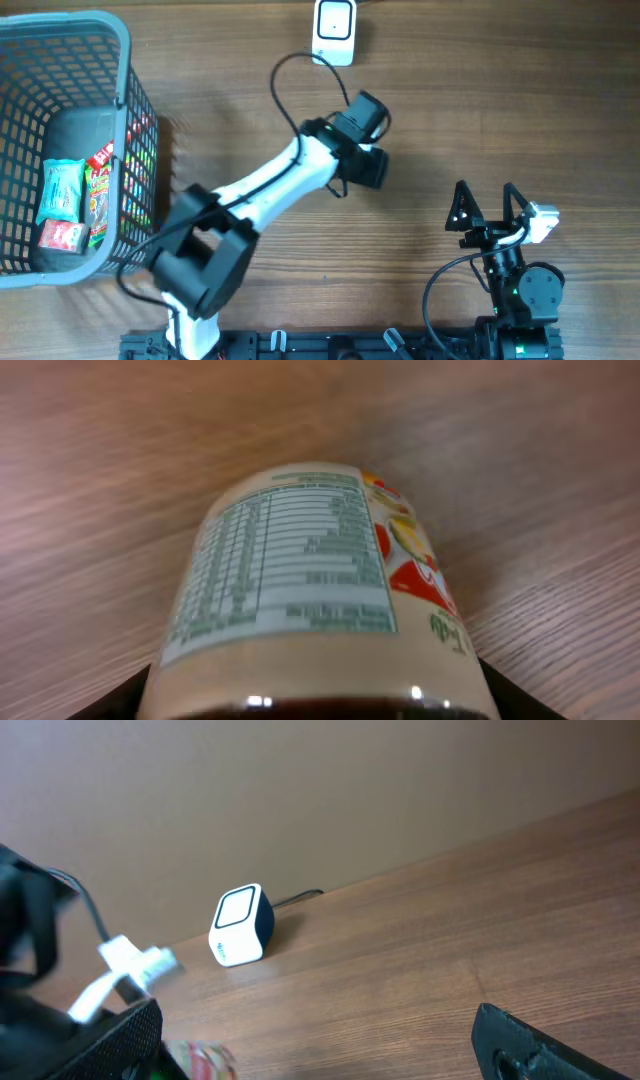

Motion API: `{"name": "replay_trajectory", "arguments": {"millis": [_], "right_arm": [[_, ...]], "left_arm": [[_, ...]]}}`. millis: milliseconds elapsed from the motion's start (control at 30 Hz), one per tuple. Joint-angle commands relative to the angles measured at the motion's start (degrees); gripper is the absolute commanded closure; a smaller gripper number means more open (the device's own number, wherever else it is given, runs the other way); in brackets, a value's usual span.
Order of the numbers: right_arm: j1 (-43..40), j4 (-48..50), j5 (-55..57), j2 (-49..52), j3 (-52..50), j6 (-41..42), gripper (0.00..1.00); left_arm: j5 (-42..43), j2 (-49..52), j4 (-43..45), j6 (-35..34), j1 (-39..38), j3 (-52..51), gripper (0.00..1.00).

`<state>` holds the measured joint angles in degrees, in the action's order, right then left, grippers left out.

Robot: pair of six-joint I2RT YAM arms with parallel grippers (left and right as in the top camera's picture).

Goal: Scan the item barcode
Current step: 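Carry the jar toward the scanner and set it on the table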

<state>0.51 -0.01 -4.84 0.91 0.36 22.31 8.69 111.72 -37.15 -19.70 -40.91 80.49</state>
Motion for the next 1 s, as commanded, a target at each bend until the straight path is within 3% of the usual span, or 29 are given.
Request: {"name": "replay_trajectory", "arguments": {"millis": [0,133,267,400,500,700,767,833,900,967], "right_arm": [[0.28,0.15,0.57,0.11,-0.07,0.35,0.0],[0.28,0.15,0.57,0.11,-0.04,0.35,0.0],[0.28,0.15,0.57,0.11,-0.07,0.35,0.0],[0.28,0.15,0.59,0.11,-0.04,0.35,0.0],[0.28,0.15,0.57,0.11,-0.04,0.35,0.0],[0.28,0.15,0.57,0.11,-0.07,0.35,0.0],[0.28,0.15,0.59,0.11,-0.04,0.35,0.0],[0.28,0.15,0.57,0.11,-0.04,0.37,0.0],[0.28,0.15,0.57,0.11,-0.04,0.35,0.0],[0.28,0.15,0.57,0.11,-0.07,0.35,0.0]], "left_arm": [[1.92,1.64,3.26,-0.48,-1.64,0.28,0.34],[1.99,2.08,5.09,-0.52,-2.29,0.28,0.31],[2.01,2.08,4.46,-0.55,-2.29,0.28,0.22],[1.97,1.55,4.35,-0.48,-2.32,0.79,0.0],[0.76,-2.8,-2.23,-0.04,-1.86,5.38,0.0],[-23.08,-16.24,-17.57,-0.09,2.4,19.56,0.0],[-28.11,-21.84,-18.49,-1.46,7.56,21.27,0.0],[-29.51,-27.47,-21.16,-9.9,17.31,21.27,0.0],[-26.97,-31.36,-27.67,-18.27,30.67,21.24,0.0],[-20.46,-33.03,-31.56,-18.69,41.55,20.92,0.0]]}}
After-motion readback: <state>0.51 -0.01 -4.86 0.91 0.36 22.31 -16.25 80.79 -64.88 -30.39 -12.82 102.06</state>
